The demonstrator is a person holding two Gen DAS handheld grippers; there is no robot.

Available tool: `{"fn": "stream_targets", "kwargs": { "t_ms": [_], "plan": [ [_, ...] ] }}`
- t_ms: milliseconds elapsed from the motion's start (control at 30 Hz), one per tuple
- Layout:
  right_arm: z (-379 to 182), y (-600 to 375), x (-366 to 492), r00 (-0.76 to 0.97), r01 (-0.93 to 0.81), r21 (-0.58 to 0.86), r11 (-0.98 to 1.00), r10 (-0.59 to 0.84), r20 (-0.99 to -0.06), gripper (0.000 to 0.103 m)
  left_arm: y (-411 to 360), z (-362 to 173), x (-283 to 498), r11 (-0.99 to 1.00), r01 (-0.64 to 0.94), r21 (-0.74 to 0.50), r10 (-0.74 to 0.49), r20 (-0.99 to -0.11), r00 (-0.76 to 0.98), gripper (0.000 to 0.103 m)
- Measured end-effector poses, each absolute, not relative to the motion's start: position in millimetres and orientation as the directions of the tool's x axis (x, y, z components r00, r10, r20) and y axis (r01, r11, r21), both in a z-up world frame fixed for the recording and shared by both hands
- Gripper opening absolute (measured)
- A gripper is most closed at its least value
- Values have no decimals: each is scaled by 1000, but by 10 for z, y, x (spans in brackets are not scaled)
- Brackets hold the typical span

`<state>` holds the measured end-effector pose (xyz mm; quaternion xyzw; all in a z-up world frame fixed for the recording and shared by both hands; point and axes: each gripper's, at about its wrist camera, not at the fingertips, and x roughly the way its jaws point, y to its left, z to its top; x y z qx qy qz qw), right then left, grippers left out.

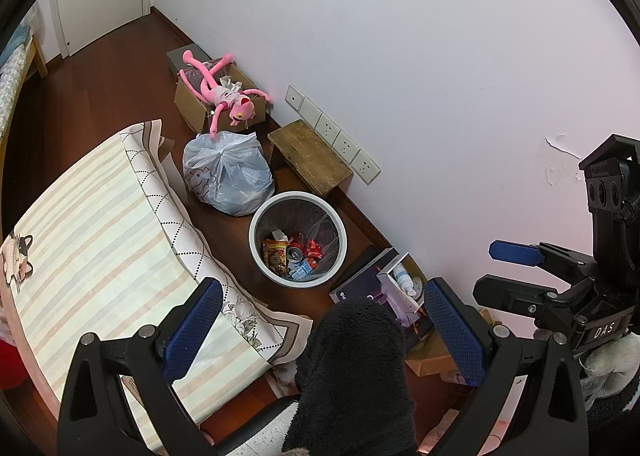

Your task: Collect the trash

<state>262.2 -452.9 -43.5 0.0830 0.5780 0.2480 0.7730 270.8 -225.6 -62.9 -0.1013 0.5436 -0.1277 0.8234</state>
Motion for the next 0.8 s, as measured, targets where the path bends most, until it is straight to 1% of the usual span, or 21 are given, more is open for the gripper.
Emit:
{"fn": "stream_targets", "kwargs": {
  "t_ms": [800],
  "plan": [
    [-398, -4542, 2637, 204, -297, 417, 859, 484, -851, 103, -2281, -613, 2689, 943, 105, -315, -331, -870, 367, 103]
  ]
}}
